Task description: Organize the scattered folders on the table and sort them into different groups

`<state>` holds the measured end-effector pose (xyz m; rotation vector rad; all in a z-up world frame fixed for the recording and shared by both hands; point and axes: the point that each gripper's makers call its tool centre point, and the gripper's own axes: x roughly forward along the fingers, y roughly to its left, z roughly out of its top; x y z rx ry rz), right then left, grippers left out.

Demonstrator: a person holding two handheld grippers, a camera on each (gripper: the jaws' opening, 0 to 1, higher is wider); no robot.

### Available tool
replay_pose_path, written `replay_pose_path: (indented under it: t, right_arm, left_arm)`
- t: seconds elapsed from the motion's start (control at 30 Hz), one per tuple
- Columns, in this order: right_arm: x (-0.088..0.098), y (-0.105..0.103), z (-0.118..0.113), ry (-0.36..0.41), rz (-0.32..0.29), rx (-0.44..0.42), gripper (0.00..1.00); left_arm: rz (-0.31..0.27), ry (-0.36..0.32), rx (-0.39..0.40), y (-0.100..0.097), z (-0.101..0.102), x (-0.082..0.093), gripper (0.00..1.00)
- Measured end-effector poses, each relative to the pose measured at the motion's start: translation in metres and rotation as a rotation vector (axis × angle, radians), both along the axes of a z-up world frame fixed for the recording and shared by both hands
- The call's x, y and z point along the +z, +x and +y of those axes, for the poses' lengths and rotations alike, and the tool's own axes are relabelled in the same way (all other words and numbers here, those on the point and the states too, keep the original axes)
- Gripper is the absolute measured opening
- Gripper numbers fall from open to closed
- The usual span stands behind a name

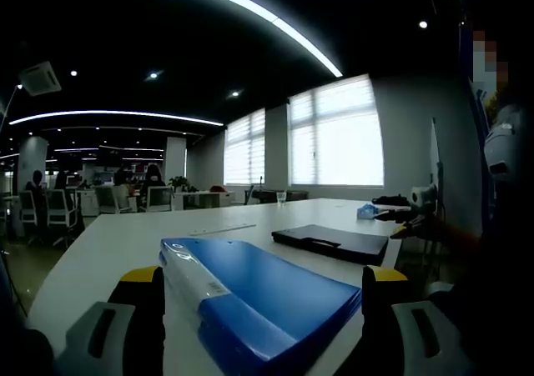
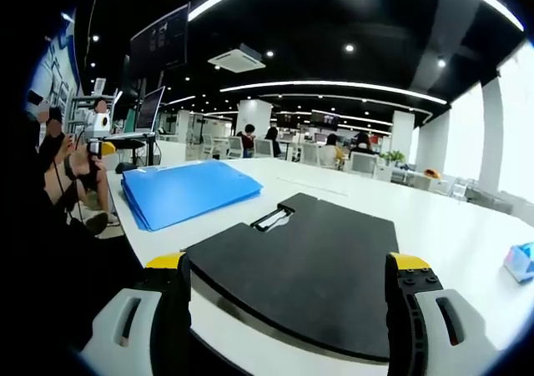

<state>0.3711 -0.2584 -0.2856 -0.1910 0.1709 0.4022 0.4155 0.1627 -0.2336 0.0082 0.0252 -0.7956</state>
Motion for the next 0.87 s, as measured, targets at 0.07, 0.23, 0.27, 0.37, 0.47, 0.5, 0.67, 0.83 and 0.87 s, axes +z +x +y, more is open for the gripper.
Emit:
replay_pose_path:
  t: [0.07,0.23,0.27,0.37,0.47,0.5,0.67,0.83,0.87]
  right_arm:
    - [-0.0014,0.0002,0.0002,-0.006,0.004,-0.001,0.96]
    - [-0.0033,0.0003,0.0011,-0.012,0.009,0.0,0.96]
    - [-0.0034,0.0002,0.0013,-0.014,0.009,0.0,0.96]
    - [-0.0039,-0.0005,0.0024,-0.014,0.012,0.003,0.96]
    - [-0.0045,-0.0008,0.0027,-0.016,0.013,0.002,0.96]
    - [-0.0047,-0.0009,0.0028,-0.016,0.014,0.003,0.96]
    - [-0.0047,-0.0012,0.0028,-0.019,0.013,0.004,0.96]
    - [-0.0059,-0.001,0.004,-0.02,0.016,0.006,0.96]
    - [-0.0063,-0.001,0.0042,-0.02,0.017,0.007,0.96]
  left_arm:
    - [0.0,0.0,-0.001,0.0002,-0.0001,-0.0002,0.99]
    - [0.001,0.002,-0.001,0.0005,0.0,0.0,0.99]
    - [0.0,0.002,-0.001,0.0004,0.0001,0.0001,0.99]
    - [0.001,0.0,-0.002,0.0,0.0003,-0.0001,0.99]
    - [0.002,0.002,-0.003,-0.0007,0.0,-0.0007,0.99]
    - [0.002,0.002,-0.003,-0.0008,0.0,-0.0008,0.99]
    - [0.001,0.003,-0.002,-0.0009,0.0001,-0.0007,0.99]
    - [0.002,0.001,0.002,-0.0012,0.0015,-0.0002,0.99]
    - [0.002,0.002,0.002,-0.0013,0.0015,-0.0005,0.99]
